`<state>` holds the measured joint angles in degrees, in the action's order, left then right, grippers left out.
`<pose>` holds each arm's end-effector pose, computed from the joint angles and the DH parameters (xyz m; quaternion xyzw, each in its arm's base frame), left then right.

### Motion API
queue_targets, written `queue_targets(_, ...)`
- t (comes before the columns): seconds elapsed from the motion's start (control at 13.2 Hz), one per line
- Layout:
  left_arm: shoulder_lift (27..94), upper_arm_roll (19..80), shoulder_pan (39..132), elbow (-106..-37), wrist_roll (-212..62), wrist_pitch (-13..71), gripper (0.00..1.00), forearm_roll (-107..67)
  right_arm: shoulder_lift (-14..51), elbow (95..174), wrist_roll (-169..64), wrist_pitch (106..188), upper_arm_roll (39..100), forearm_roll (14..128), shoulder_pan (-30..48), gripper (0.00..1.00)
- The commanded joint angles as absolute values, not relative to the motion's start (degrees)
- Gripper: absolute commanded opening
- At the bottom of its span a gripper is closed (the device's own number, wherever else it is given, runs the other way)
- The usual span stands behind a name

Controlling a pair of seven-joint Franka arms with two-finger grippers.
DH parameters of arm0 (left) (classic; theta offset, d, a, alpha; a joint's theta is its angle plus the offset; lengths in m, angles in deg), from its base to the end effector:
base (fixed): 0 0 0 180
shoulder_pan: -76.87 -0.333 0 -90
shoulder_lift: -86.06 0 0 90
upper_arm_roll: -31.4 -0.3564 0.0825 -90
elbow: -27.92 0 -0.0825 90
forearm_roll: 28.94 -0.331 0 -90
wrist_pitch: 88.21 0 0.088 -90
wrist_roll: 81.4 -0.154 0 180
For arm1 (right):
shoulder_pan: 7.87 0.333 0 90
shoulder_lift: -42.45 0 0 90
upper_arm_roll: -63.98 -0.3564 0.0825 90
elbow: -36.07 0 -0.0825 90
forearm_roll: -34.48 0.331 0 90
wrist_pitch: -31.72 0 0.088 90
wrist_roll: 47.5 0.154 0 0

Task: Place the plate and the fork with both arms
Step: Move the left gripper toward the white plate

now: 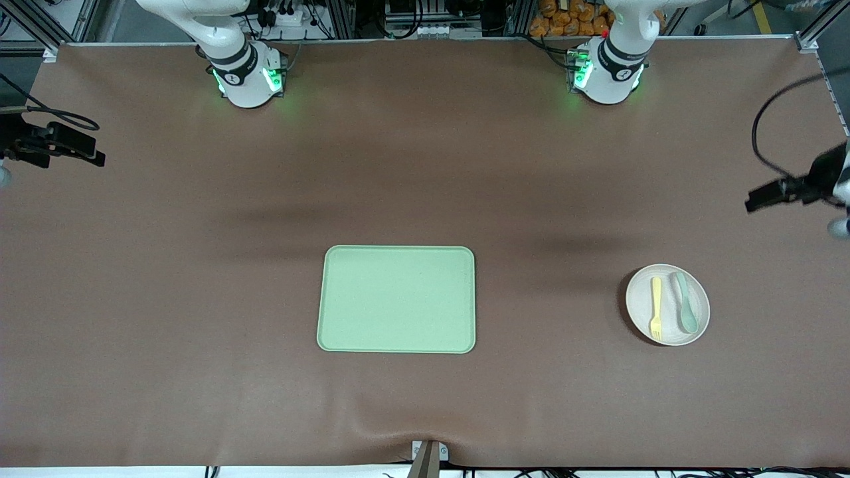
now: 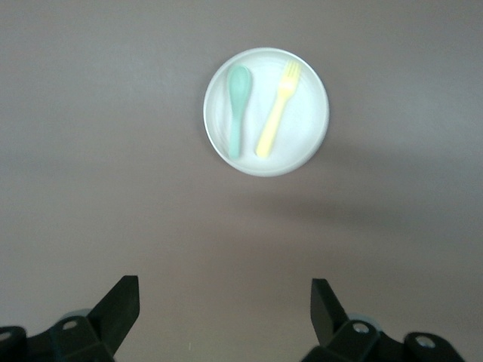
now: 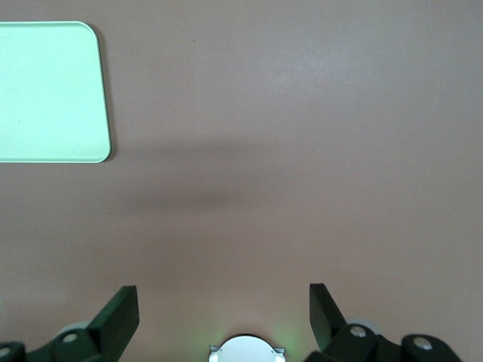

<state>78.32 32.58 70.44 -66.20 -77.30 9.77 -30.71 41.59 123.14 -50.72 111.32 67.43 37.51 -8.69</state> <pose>0.5453 0.0551 0.5282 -0.9962 -0.0788 0.0340 0.0135 0.4797 -0.0267 0.6176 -0.9970 0.0063 0.0707 0.0305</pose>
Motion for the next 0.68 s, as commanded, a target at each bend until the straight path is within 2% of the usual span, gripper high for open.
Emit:
queue_targets(0.0, 76.0, 32.7, 67.7, -73.0, -77.8, 21.7, 1.0, -30.0, 42.1, 123.5, -50.6, 111.7, 67.2, 37.6, -9.3, 1.0)
queue_targets(0.23, 70.6, 32.8, 66.3, -77.5, -77.8, 33.1, 1.0, -30.0, 42.1, 123.5, -50.6, 111.8, 67.1, 37.6, -9.3, 1.0)
queue_targets(0.61, 60.5, 32.8, 63.3, -78.0, -77.9, 46.8, 1.0, -30.0, 42.0, 123.6, -50.6, 111.3, 67.2, 37.5, -9.4, 1.0)
